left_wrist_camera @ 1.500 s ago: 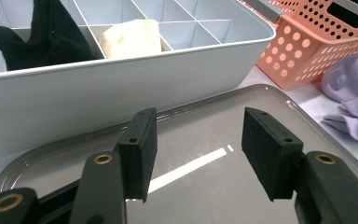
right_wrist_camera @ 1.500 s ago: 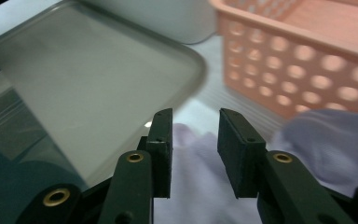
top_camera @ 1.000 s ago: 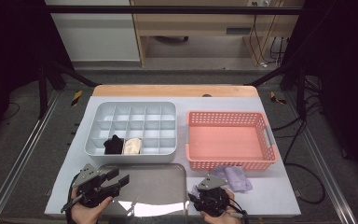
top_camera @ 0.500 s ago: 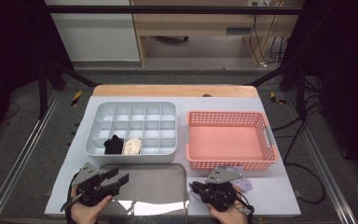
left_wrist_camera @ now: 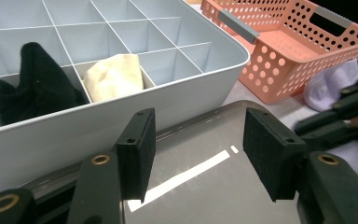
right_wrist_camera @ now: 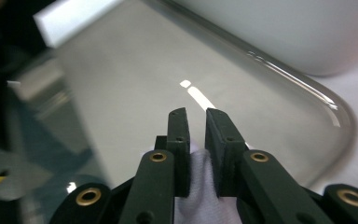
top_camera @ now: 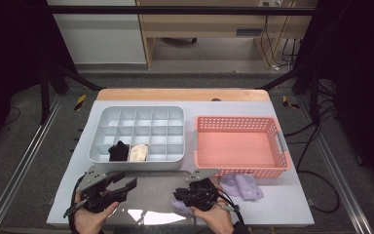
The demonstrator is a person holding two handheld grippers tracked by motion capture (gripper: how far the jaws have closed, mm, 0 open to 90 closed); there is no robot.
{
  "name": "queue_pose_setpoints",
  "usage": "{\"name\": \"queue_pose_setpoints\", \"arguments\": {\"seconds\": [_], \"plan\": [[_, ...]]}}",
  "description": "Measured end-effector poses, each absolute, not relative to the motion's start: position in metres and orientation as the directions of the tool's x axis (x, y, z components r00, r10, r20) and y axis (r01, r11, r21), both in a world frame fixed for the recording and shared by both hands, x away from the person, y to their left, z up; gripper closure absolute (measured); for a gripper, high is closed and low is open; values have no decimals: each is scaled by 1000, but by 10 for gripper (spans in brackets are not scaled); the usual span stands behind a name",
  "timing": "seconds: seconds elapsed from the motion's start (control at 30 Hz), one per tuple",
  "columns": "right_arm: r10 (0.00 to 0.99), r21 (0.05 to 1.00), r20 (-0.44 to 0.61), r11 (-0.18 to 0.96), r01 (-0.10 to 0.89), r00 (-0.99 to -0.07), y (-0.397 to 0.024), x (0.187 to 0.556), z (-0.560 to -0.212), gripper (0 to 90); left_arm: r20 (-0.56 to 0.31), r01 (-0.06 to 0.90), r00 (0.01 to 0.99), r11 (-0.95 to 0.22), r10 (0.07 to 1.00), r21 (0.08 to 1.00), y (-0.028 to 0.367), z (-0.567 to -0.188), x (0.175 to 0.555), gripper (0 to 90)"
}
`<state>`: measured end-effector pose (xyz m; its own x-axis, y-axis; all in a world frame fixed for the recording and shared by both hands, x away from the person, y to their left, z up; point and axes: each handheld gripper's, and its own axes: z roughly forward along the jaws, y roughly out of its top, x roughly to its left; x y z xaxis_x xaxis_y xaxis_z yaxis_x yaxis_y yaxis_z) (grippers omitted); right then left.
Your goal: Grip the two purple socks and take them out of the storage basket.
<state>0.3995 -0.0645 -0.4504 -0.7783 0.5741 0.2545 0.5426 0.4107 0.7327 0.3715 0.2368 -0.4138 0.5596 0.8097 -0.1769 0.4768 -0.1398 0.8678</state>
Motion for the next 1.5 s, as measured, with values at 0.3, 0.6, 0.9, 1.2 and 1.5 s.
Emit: {"name": "queue_pose_setpoints", "arguments": {"seconds": [0.3,0.6,0.9,1.2,1.5], "plan": [[654,798,201,322,509,-729,-84,406,-440,646,-178,494,580,-169,795,853,216,-413,374,409],[714,832,159,274,482,-682,-134,396,-426,640,-145,504,622,-252,770,826,182,-420,374,398],[740,801,144,303,516,-657,-137,400,-445,652,-124,504,656,-310,745,807,156,-431,377,400],[765,819,74,320,477,-640,-132,401,-440,590,-147,535,610,-268,779,801,179,-445,376,404],[738,836,74,320,445,-670,-121,384,-420,615,-149,533,572,-228,806,815,198,-443,375,407]]}}
